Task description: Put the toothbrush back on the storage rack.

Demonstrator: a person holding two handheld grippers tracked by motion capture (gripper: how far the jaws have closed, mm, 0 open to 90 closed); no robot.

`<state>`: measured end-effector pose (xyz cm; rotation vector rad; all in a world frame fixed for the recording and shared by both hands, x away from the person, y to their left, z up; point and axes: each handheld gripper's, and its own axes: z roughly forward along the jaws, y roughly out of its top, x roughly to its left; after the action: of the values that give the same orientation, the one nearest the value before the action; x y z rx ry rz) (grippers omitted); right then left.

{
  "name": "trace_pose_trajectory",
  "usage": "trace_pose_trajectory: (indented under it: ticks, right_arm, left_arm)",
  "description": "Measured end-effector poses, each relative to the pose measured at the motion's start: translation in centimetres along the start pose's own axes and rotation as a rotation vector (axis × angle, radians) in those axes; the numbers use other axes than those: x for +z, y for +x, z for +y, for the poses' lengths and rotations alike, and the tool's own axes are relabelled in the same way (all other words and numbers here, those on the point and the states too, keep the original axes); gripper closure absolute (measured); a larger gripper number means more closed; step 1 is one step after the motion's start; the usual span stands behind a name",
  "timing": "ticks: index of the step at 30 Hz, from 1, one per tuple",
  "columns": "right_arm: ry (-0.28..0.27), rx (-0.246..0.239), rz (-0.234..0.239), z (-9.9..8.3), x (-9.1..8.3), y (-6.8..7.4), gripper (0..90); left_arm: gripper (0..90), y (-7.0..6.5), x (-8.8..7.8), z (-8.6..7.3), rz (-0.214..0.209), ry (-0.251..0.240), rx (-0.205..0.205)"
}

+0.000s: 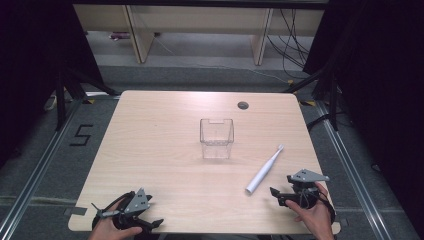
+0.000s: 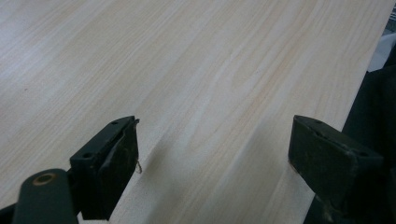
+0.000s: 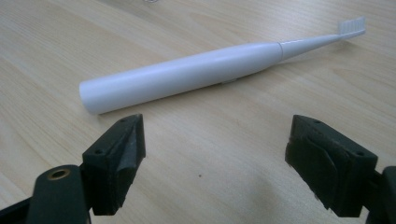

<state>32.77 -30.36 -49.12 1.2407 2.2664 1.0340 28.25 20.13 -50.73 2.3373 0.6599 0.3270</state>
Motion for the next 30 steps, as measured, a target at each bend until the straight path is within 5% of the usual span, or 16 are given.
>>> trace_pose_trajectory:
  ticks: [2,3,11,12,14,17,18,19,20,23,25,26,30]
  right_arm:
    - [-0.003,-0.002,-0.022,0.0,-0.1,0.0,20.4]
    - [0.011,0.041,-0.009,0.0,-0.1,0.3,20.4]
    - [-0.008,0.009,-0.005,0.5,0.2,0.1,16.9]
    - [-0.017,0.062,-0.006,0.7,0.2,0.7,16.9]
    - [-0.033,0.017,-0.012,1.0,0.2,0.5,16.8]
    - [-0.029,0.030,0.008,1.2,0.3,0.8,17.1]
    - [-0.032,-0.002,0.016,1.4,0.4,0.7,18.6]
    - [-0.034,0.034,-0.004,1.5,0.4,1.1,19.3]
    - [-0.045,-0.007,-0.005,1.6,0.5,0.9,20.0]
    - [-0.057,-0.009,-0.013,1.9,0.4,1.0,22.0]
    - [-0.050,0.017,0.003,2.1,0.5,1.4,23.9]
    - [-0.051,-0.019,0.013,2.4,0.6,1.4,26.6]
    - [-0.052,-0.039,0.006,3.0,0.8,2.0,29.6]
  left_arm:
    - [15.6,0.0,0.0,0.0,0.001,0.001,-0.005]
    - [15.6,0.0,0.0,0.0,0.001,0.001,-0.005]
    - [15.6,0.1,0.0,0.0,0.002,0.010,0.007]
    - [15.6,0.1,0.0,0.0,0.002,0.010,0.008]
    - [15.6,0.1,0.0,0.0,0.002,0.010,0.007]
    - [15.6,0.1,0.0,0.0,0.002,0.010,0.008]
    - [15.6,0.1,0.1,0.0,0.002,0.011,0.006]
    - [15.6,0.1,0.1,0.0,0.009,0.011,0.005]
    - [15.6,0.1,0.1,0.0,0.007,0.010,0.003]
    - [15.6,0.1,0.1,0.0,0.009,0.010,0.004]
    - [15.6,0.2,0.0,0.0,0.002,0.011,0.003]
    - [15.6,0.1,0.1,-0.1,0.004,0.013,0.004]
    - [15.6,0.2,0.1,0.0,0.001,0.010,0.003]
